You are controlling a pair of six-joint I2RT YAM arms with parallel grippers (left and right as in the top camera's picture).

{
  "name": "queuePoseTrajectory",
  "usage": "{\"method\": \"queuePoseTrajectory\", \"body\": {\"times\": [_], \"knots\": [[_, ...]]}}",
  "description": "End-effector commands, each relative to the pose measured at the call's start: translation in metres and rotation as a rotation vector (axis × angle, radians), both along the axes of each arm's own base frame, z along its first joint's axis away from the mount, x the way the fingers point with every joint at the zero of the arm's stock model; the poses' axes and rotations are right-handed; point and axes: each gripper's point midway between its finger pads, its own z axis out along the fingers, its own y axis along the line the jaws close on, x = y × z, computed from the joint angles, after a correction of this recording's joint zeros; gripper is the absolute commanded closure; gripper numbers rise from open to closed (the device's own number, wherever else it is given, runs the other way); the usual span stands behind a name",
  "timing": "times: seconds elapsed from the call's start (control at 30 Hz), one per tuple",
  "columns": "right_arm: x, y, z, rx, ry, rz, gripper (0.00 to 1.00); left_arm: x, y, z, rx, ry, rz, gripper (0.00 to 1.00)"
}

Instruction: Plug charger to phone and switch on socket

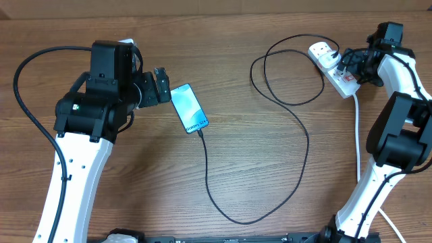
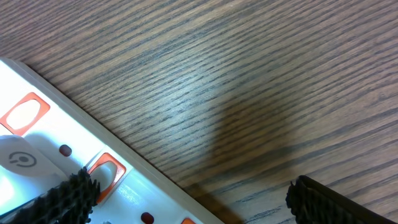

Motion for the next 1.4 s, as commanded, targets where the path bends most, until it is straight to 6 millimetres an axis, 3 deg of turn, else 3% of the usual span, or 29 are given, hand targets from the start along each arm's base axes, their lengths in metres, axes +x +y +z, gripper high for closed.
{"method": "queuePoseTrajectory", "body": {"times": [0.0,0.1,0.17,0.23,0.3,0.4,0.43,0.47,0.53,0.6,0.77,0.9,1.03,1.2,1.37], "knots": [[-0.011,0.021,-0.023,0.056,0.059,0.053,0.00,0.001,0.003,-0.004,0.029,0.008,-0.005,0.00],[-0.010,0.021,-0.019,0.057,0.059,0.048,0.00,0.001,0.003,-0.004,0.029,0.008,-0.005,0.00],[-0.012,0.016,-0.003,0.066,0.058,-0.003,0.00,0.001,0.003,-0.004,0.029,0.008,-0.005,0.00],[-0.015,0.004,0.024,0.052,0.029,-0.086,0.00,0.001,0.003,-0.004,0.029,0.008,-0.005,0.00],[-0.022,-0.009,0.066,0.017,-0.023,-0.155,0.00,0.001,0.003,-0.004,0.029,0.008,-0.005,0.00],[-0.041,-0.008,0.143,0.009,-0.128,-0.199,0.00,0.001,0.003,-0.004,0.029,0.008,-0.005,0.00],[-0.045,-0.007,0.154,0.015,-0.142,-0.214,0.00,0.001,0.003,-0.004,0.029,0.008,-0.005,0.00],[-0.063,0.004,0.193,0.042,-0.190,-0.229,0.00,0.001,0.003,-0.004,0.029,0.008,-0.005,0.00],[-0.092,0.027,0.234,0.107,-0.230,-0.209,0.00,0.001,0.003,-0.004,0.029,0.008,-0.005,0.00],[-0.113,0.046,0.257,0.152,-0.247,-0.177,0.00,0.001,0.003,-0.004,0.029,0.008,-0.005,0.00],[-0.194,0.100,0.313,0.170,-0.271,-0.085,0.00,0.001,0.003,-0.004,0.029,0.008,-0.005,0.00],[-0.230,0.138,0.326,0.175,-0.299,0.018,0.00,0.001,0.003,-0.004,0.029,0.008,-0.005,0.00],[-0.264,0.176,0.318,0.191,-0.302,0.147,0.00,0.001,0.003,-0.004,0.029,0.008,-0.005,0.00],[-0.302,0.187,0.310,0.197,-0.307,0.193,0.00,0.001,0.003,-0.004,0.029,0.008,-0.005,0.00],[-0.351,0.198,0.316,0.236,-0.329,0.258,0.00,0.001,0.003,-0.004,0.029,0.008,-0.005,0.00]]}}
